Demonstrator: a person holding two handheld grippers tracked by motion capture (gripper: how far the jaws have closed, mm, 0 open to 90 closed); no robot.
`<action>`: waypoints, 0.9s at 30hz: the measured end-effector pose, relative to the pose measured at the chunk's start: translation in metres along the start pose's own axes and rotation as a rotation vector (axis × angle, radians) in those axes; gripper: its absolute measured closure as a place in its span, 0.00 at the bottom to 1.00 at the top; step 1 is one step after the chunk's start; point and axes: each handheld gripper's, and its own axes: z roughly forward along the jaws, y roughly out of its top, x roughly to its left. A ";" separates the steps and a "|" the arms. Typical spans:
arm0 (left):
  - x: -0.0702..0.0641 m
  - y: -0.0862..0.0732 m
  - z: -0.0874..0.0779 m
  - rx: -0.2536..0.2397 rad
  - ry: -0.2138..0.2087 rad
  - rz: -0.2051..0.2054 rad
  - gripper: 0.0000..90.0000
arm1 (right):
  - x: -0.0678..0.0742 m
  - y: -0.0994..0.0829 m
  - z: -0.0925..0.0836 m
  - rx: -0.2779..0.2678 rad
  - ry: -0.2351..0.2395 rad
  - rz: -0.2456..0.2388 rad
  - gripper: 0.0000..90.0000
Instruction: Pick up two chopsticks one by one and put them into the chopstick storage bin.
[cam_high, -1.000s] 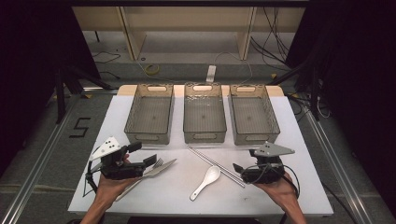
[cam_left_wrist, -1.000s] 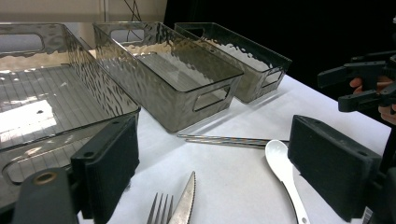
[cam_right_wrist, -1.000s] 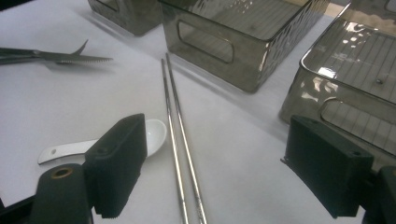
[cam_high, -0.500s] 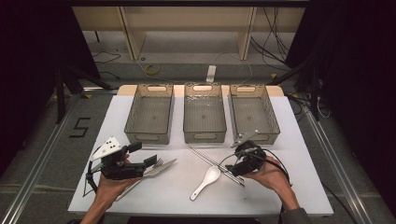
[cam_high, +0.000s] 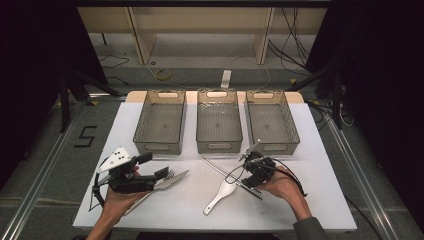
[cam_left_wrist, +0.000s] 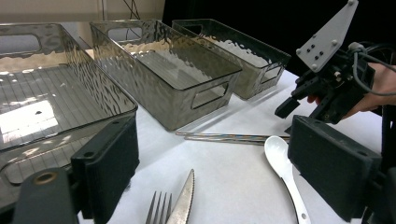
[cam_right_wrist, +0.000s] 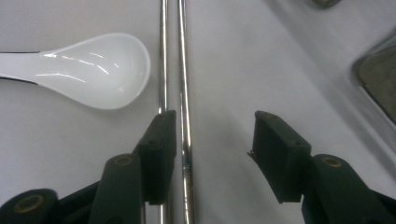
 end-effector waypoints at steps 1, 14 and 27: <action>0.000 0.000 0.000 0.000 0.000 0.000 0.17 | 0.000 0.000 0.001 -0.001 0.006 0.004 0.60; -0.001 0.000 0.000 0.002 -0.003 0.003 0.18 | 0.000 0.000 0.011 0.025 0.048 -0.001 0.76; -0.002 0.001 0.001 0.010 -0.002 0.017 0.18 | 0.001 0.004 0.014 0.050 0.045 -0.009 0.89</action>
